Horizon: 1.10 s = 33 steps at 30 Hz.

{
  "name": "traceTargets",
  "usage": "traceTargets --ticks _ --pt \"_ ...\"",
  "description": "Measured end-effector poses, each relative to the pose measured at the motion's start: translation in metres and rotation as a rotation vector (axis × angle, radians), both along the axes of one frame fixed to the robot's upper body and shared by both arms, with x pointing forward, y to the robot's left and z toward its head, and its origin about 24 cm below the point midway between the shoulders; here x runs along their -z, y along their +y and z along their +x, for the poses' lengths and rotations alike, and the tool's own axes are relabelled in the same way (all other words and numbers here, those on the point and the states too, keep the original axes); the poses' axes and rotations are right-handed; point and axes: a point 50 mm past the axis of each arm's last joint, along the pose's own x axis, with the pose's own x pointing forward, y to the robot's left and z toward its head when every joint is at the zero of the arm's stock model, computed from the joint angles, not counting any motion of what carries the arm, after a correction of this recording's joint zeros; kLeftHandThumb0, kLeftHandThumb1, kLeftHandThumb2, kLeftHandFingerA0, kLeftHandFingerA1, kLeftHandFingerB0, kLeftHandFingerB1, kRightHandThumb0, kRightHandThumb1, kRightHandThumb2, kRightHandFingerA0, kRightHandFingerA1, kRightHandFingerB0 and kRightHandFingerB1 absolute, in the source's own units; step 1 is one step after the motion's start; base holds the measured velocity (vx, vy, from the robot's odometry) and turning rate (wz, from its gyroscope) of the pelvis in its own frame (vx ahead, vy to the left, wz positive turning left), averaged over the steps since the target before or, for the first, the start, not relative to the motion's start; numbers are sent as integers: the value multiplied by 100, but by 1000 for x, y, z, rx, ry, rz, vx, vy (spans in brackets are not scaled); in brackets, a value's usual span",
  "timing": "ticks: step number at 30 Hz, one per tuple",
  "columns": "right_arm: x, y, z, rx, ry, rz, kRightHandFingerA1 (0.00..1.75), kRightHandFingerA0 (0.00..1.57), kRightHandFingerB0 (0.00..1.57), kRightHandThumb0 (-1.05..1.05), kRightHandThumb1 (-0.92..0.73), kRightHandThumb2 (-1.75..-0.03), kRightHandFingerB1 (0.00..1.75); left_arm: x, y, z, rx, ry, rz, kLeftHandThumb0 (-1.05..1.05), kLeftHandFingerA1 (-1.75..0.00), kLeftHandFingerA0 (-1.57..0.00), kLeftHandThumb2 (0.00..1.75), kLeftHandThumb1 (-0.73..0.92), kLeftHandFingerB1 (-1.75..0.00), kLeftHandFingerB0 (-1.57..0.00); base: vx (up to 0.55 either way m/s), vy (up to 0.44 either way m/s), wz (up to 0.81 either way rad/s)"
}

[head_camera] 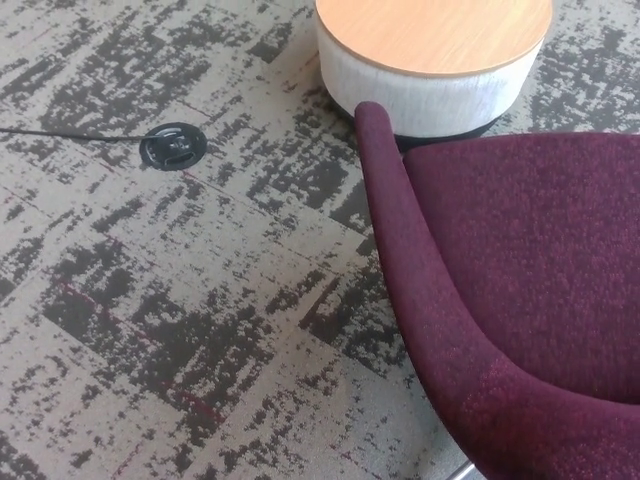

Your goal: The robot walks towards a chair and uses its right hand to push it from the side in an anticlockwise direction to rotate it

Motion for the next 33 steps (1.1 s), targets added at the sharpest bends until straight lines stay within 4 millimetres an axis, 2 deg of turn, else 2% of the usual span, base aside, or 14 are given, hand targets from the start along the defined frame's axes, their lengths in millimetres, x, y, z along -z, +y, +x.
traceTargets --ticks 4,5,6,9,11,12,13,14,20,22,23,24,31,33 --pt "-12 10 0 46 -115 -5 0 0 0 -99 -77 -101 4 0 0 -1 -2 0 -2 -84 -51 -33 77 69 -36 -27 0 0 0" --pt "-14 12 0 55 -134 -7 0 0 0 -86 -86 -66 0 0 0 0 -2 0 -2 -86 -51 -35 78 69 -37 -29 0 0 0" --pt "-18 14 1 63 -165 -14 4 0 0 -105 -75 -106 3 0 0 0 -2 -1 -3 -85 -51 -35 76 69 -37 -29 0 0 0" --pt "-33 18 10 74 -266 -51 0 0 0 -89 -69 -97 2 0 -1 1 -1 -5 -4 -81 -38 -35 65 79 -30 -25 0 0 0" --pt "-48 19 20 66 -349 -91 0 0 0 -76 -76 -84 0 0 -2 2 -1 -8 -6 -81 -47 -22 96 62 -41 -14 0 0 0" --pt "-55 20 25 55 -387 -111 5 0 0 -94 -75 -104 5 0 -3 3 0 -8 -8 -80 -35 -30 64 78 -28 -20 0 0 0" --pt "-64 20 31 40 -427 -135 7 0 0 -93 -71 -101 5 0 -3 3 0 -10 -9 -81 -48 -23 98 62 -41 -12 0 0 0" --pt "-70 21 35 30 -454 -150 11 0 0 -96 -70 -96 0 0 -4 4 0 -11 -10 -81 -40 -29 64 78 -29 -20 0 0 0" --pt "-119 36 75 -119 -667 -245 13 0 0 -94 -70 -106 10 -1 -5 10 2 -27 -14 -83 -48 -29 64 79 -32 -21 0 0 0" --pt "-132 44 87 -179 -716 -263 5 0 0 -103 -73 -108 5 -1 -5 12 -1 -31 -15 -87 -56 -26 101 64 -45 -15 0 0 0" --pt "-137 48 92 -204 -732 -268 0 0 0 -92 -84 -64 0 -1 -4 12 -2 -33 -15 -84 -56 -25 103 64 -44 -12 0 0 0" --pt "-141 52 97 -233 -749 -272 28 0 0 -105 -73 -109 25 -1 -4 13 -4 -35 -15 -83 -50 -28 65 81 -33 -19 0 0 0" --pt "-159 108 152 -513 -854 -225 67 0 0 -103 -69 -108 54 -3 -4 19 -9 -53 -17 -86 -57 -27 102 65 -45 -17 0 0 0" --pt "-158 123 164 -574 -863 -198 71 0 0 -103 -69 -108 57 -3 -3 20 -11 -56 -18 -84 -50 -34 64 80 -32 -24 0 0 0"
